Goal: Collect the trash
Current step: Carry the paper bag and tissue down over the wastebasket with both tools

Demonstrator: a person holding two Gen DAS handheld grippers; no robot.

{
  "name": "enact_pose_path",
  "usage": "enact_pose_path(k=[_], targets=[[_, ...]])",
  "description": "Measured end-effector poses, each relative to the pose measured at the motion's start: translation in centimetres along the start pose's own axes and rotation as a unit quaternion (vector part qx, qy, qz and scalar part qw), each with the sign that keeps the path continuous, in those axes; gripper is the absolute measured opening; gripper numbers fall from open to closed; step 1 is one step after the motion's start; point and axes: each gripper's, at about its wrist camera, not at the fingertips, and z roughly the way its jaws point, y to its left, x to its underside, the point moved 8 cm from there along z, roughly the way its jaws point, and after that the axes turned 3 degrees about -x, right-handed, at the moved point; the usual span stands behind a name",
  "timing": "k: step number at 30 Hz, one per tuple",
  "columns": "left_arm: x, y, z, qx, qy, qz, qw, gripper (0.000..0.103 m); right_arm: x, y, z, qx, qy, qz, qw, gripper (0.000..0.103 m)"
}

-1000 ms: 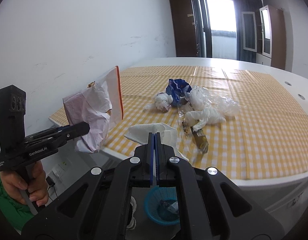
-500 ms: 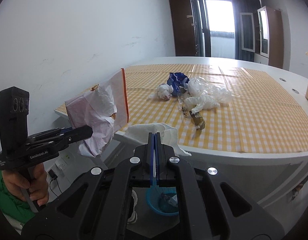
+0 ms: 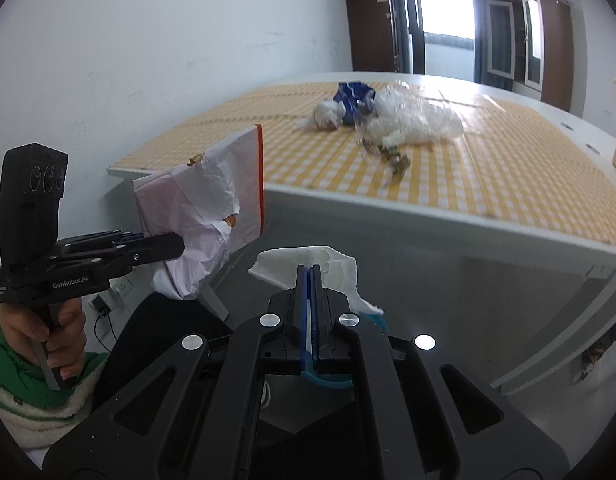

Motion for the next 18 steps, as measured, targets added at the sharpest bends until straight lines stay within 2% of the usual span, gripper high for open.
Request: enact_pose_path(k=[4, 18], targets=[[1.2, 0.0, 1.5, -0.004, 0.02, 0.008, 0.9998, 0.021, 1.9, -0.3, 1.5, 0.001, 0.022, 0.005, 1.0, 0.001], [5.8, 2.7, 7.1, -0.013, 0.103, -0.026, 0.9943, 0.021, 6.6, -1.9, 8.0, 0.002, 0.083, 0.038, 0.996, 0.001]])
